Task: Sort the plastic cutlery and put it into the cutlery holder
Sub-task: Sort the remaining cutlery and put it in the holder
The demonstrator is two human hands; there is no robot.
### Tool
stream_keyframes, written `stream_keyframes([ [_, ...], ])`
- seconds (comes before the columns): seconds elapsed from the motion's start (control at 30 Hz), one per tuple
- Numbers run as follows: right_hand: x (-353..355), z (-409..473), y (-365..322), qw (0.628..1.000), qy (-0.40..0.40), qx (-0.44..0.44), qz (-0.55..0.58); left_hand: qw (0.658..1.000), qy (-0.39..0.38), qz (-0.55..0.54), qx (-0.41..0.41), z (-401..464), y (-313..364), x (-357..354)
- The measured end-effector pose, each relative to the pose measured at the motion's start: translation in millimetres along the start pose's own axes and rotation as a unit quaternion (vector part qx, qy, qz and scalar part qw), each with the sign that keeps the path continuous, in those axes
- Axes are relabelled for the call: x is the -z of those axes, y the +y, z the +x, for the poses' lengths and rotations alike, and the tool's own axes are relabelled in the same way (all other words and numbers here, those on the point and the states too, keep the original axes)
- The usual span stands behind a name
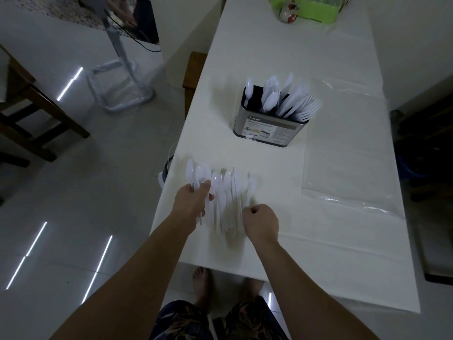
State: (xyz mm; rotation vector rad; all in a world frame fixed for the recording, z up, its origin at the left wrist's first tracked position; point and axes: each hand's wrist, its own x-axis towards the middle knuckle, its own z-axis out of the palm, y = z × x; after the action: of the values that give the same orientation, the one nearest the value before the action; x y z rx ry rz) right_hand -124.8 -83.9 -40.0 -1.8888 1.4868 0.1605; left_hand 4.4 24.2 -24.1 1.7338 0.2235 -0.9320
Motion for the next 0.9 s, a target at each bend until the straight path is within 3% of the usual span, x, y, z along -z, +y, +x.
stream_keyframes([
  [0.13,3.9,-9.4,-4.4,0.996,0.041,0.034,0.071,1.0,0.011,0.018,0.004,-1.0,1.3,-0.5],
  [0.3,-9.6,-32.2,-30.7,0.979,-0.041,0.165,0.11,0.998,-0.009,-0.056,0.008,-6.2,3.2,-2.4],
  [0.53,-27.8,-47.1,-48.9,0.968,-0.101,0.187,0.131,0.998,-0.034,-0.05,-0.011,-4.3,-0.6,18.3],
  [0.67,-33.1,-47.7,-43.6,0.975,-0.08,0.192,0.078,0.998,-0.036,-0.056,-0.018,-3.6,-4.9,26.3],
  [0.8,-31.3,-45.9,-31.6,0.985,0.037,0.152,-0.07,0.997,0.024,-0.074,-0.003,-2.9,-8.9,31.8],
  [0.9,-31.5,-41.5,-24.2,0.986,0.035,0.129,-0.097,0.995,0.025,-0.099,-0.001,-3.4,-13.3,35.5],
])
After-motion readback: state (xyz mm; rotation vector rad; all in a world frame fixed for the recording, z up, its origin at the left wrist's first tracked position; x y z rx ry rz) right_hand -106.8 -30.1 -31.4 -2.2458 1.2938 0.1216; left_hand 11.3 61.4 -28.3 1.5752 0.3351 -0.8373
